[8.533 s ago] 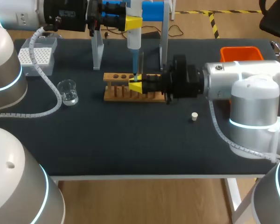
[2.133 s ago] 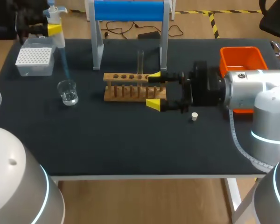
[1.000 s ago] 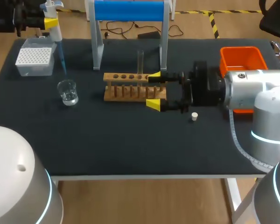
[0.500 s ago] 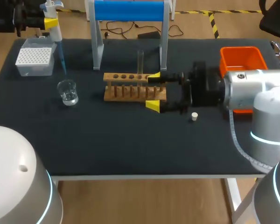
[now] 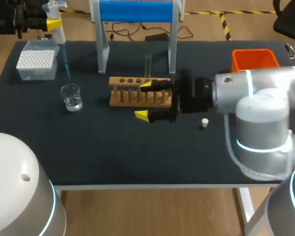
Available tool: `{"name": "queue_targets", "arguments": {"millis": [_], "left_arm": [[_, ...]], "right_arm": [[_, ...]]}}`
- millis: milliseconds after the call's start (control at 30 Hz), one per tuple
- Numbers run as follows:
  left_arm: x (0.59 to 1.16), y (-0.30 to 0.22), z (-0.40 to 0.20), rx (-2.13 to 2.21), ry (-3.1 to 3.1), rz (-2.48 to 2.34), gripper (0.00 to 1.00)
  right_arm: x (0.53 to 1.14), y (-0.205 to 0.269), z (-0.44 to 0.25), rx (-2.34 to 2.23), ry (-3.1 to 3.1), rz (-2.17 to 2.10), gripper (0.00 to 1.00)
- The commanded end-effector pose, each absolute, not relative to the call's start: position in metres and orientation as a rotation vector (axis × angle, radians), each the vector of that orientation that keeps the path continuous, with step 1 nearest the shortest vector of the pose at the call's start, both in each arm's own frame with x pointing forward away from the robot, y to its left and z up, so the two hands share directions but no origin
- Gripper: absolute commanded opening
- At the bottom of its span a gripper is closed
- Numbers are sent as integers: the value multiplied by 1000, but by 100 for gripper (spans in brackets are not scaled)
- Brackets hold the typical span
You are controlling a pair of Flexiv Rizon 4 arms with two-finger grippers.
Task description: Invert the test tube, pick up the pipette, mount the tip to pipette, aspirate from beaker and dispense into the tube, eject the tip, return the pipette, and cap with the stopper.
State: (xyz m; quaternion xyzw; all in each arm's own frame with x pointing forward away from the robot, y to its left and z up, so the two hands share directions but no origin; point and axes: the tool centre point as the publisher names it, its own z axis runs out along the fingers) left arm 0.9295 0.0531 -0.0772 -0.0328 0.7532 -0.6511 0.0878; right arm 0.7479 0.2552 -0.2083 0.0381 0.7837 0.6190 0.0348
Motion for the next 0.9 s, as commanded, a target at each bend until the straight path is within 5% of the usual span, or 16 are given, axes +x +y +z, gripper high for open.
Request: {"name": "queue_targets", "arguments": {"millis": [33,900], "left_arm": [[930,53,-78,-98,2240,-1938,0],[930,53,-78,-98,2240,-1938,0]], "right_arm": [[772,319,-227,77,2446,1866,100],[826,394,-298,213,2421,1680,100]]}}
